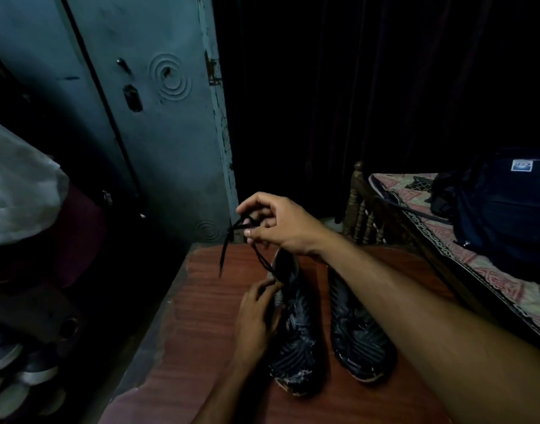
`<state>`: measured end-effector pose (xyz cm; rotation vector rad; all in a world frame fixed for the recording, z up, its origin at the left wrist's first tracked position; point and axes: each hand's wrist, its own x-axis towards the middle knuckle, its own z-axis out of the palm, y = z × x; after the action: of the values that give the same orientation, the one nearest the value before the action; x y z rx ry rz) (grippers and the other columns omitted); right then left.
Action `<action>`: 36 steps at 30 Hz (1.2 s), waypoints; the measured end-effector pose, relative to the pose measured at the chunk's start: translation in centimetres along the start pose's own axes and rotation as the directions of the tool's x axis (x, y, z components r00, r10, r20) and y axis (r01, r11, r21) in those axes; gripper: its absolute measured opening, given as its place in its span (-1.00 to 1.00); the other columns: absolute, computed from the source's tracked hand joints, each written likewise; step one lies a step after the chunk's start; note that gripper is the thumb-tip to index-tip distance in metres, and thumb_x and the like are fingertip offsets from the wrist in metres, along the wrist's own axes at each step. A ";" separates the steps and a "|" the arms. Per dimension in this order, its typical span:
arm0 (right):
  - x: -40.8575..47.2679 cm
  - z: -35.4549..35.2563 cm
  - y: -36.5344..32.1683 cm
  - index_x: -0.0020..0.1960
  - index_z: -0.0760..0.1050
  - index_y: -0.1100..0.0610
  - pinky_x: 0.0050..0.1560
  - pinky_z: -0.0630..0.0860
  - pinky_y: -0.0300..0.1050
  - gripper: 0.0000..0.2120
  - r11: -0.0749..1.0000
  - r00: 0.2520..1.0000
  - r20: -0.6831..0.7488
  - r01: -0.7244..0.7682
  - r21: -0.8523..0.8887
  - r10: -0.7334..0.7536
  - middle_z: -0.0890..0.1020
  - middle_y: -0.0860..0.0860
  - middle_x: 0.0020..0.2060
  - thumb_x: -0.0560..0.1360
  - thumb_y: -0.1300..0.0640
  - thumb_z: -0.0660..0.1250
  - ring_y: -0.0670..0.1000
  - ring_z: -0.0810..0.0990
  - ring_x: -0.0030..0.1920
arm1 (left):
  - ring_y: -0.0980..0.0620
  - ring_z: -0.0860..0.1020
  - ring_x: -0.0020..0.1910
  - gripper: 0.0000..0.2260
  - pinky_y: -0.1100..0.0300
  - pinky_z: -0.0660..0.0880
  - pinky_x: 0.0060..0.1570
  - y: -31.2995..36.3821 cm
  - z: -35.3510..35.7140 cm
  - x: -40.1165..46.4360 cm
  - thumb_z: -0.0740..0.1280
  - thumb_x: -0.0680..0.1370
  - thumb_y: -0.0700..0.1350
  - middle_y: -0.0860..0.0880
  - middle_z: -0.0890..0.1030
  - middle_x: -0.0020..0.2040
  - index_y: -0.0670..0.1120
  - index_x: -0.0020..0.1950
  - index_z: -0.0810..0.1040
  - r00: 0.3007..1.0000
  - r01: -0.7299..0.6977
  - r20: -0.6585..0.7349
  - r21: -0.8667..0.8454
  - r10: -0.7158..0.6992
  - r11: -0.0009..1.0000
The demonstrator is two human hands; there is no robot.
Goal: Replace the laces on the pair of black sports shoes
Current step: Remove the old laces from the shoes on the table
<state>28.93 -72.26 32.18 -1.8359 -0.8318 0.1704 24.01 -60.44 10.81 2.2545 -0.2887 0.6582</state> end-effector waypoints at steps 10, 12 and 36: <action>-4.8 -2.4 7.3 0.15 0.61 0.03 -0.05 0.54 -0.19 -0.77 0.823 0.978 -0.052 -0.199 -0.531 0.203 0.67 -0.08 -0.10 0.53 0.22 0.43 -0.15 0.62 -0.18 | 0.10 0.50 0.14 -0.74 0.21 0.46 0.14 0.1 0.1 0.2 0.31 0.59 0.00 0.12 0.48 0.21 -0.06 0.23 0.58 1.000 0.018 -0.010 -0.052 -0.019 0.998; -6.6 -1.1 9.0 0.13 0.61 -0.01 -0.02 0.53 -0.20 -0.80 0.771 0.972 -0.069 -0.221 -0.598 0.226 0.63 -0.12 -0.09 0.52 0.16 0.45 -0.13 0.62 -0.11 | 0.04 0.51 0.10 -0.75 0.15 0.47 0.08 0.2 0.1 0.3 0.27 0.61 -0.01 0.08 0.49 0.18 -0.09 0.23 0.55 0.999 0.045 0.000 -0.044 -0.045 0.998; -13.3 3.6 12.9 0.44 0.30 -0.02 0.32 0.43 -0.08 -0.48 0.828 0.971 -0.207 -0.210 -0.520 0.117 0.30 -0.13 0.37 0.55 0.08 0.40 -0.04 0.42 0.35 | 0.02 0.40 -0.13 -0.81 0.13 0.31 -0.17 3.0 0.4 0.0 0.20 0.55 0.04 0.04 0.47 -0.08 -0.05 0.04 0.44 0.999 -0.016 0.045 0.176 0.009 0.984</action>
<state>23.23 -80.16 15.97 -2.4196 -0.6372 -0.1273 23.01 -62.81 12.36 2.4403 -0.2759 0.6636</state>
